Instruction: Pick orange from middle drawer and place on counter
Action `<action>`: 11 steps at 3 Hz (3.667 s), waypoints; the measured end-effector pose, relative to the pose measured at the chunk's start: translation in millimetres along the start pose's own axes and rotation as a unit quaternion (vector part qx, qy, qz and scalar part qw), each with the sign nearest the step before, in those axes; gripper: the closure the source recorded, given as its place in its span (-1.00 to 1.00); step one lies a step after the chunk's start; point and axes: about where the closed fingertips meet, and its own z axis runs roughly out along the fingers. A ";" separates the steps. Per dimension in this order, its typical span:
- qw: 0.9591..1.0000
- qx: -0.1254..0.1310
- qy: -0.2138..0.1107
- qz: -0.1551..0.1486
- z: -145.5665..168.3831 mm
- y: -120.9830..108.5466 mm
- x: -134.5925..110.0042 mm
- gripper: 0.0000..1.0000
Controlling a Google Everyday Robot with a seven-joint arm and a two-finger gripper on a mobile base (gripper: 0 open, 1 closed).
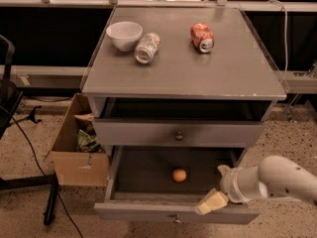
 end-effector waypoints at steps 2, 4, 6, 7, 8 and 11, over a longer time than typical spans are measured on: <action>1.000 -0.003 -0.011 -0.002 14.2 0.3 10.3 -1.00; 0.996 0.007 -0.088 -0.025 44.0 -16.9 -0.8 -1.00; 0.992 0.009 -0.118 -0.038 89.3 -32.0 -14.6 -0.65; 0.992 0.013 -0.118 -0.038 120.8 -43.2 -19.5 -0.41; 0.993 0.016 -0.114 -0.038 143.2 -51.8 -21.1 -0.44; 0.992 0.016 -0.123 -0.038 150.1 -52.8 -22.3 -0.66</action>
Offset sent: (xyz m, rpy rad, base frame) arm 0.0018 -0.0035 -0.0275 0.0321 -0.0461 -0.0054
